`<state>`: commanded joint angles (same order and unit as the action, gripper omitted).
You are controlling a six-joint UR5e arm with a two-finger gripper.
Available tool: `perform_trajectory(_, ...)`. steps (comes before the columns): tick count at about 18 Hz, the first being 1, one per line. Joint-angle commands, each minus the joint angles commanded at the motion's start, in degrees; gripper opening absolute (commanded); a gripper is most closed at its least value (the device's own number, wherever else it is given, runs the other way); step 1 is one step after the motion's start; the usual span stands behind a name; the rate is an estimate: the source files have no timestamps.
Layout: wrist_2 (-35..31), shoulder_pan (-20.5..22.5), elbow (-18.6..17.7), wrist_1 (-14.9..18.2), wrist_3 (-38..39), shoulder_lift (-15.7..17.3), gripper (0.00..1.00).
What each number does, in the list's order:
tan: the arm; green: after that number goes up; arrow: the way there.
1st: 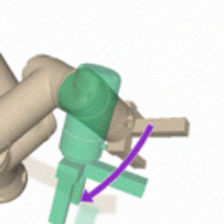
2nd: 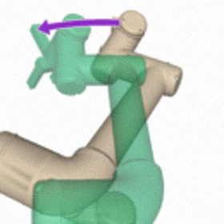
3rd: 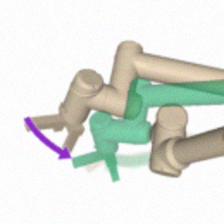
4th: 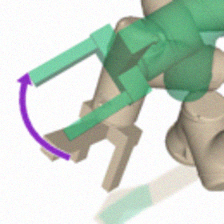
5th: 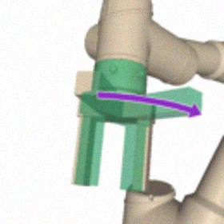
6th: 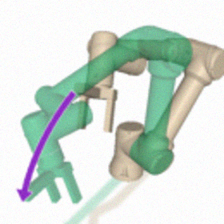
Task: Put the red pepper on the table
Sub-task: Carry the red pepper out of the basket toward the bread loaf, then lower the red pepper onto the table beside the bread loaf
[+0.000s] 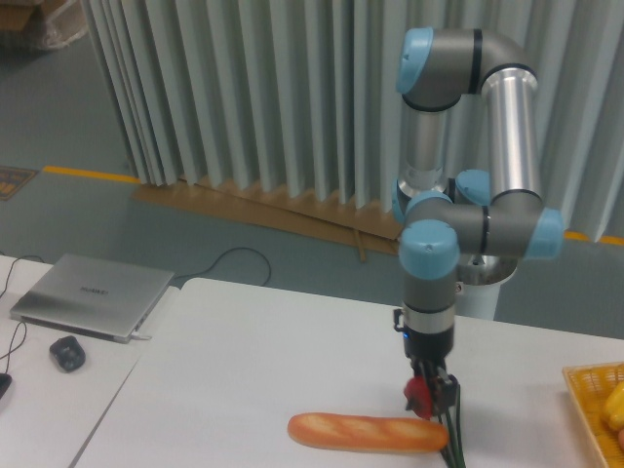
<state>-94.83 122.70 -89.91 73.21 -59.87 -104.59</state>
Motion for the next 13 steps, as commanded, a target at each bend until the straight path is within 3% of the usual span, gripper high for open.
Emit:
perform_trajectory(8, -4.0, -6.4, -0.2, -1.5, 7.7, -4.1, 0.52)
perform_trajectory(13, -6.1, -8.9, -0.2, -4.4, 11.4, -7.0, 0.52)
